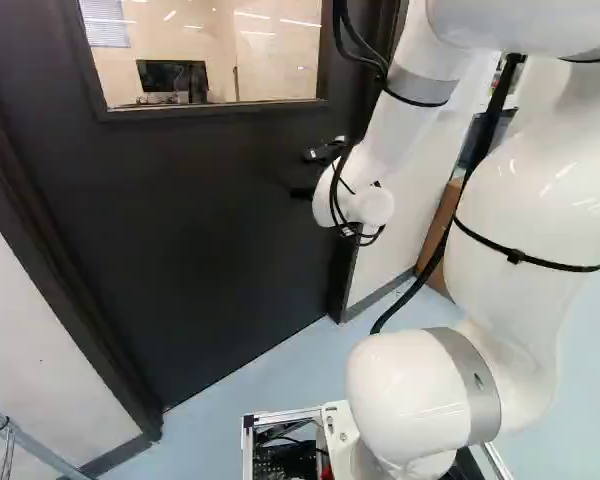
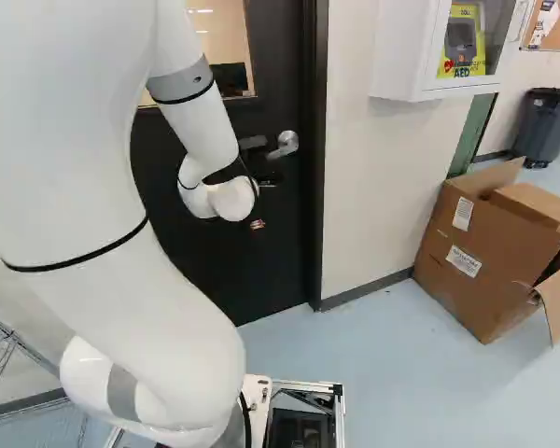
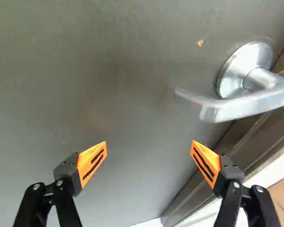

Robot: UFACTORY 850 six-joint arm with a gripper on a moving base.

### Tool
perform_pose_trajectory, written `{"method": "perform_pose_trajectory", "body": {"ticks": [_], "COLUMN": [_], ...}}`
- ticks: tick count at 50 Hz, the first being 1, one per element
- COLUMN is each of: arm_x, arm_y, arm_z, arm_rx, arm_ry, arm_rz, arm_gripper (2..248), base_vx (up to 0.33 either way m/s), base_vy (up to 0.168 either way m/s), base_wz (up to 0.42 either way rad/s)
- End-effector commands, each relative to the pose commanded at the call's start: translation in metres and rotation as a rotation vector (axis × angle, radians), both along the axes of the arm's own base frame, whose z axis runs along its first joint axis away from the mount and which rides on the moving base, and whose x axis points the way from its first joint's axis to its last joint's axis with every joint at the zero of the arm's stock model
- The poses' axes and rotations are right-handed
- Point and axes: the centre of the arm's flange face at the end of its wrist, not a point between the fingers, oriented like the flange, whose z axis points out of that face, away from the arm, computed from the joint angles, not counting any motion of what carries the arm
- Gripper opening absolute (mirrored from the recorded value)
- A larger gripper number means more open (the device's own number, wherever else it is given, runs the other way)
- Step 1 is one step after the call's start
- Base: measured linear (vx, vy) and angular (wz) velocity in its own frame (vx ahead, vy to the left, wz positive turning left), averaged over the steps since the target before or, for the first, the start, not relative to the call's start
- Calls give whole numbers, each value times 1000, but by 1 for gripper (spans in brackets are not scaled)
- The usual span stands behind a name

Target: Open the door and move inside

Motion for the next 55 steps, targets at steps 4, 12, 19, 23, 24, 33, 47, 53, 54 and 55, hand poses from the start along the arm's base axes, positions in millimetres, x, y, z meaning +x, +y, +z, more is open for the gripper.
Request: {"method": "perform_pose_trajectory", "body": {"ticks": [4, 12, 19, 23, 24, 33, 47, 53, 54, 55], "arm_x": [-4, -12, -18, -21, -21, -24, -26, -26, -26, -27], "arm_y": [0, 0, 0, 0, 0, 0, 0, 0, 0, 0], "arm_z": [-4, -11, -8, -5, -4, 5, 17, 23, 24, 25], "arm_rx": [0, 1, 1, 0, 0, 0, -1, -2, -2, -2], "arm_ry": [10, 28, 22, 14, 12, -10, -40, -56, -58, -61], "arm_rz": [0, -1, -1, -1, -1, -1, -1, -1, -1, -1], "arm_gripper": [247, 247, 247, 247, 247, 247, 247, 247, 247, 247], "base_vx": [0, 0, 0, 0, 0, 0, 0, 0, 0, 0], "base_vy": [0, 0, 0, 0, 0, 0, 0, 0, 0, 0], "base_wz": [0, 0, 0, 0, 0, 0, 0, 0, 0, 0]}}
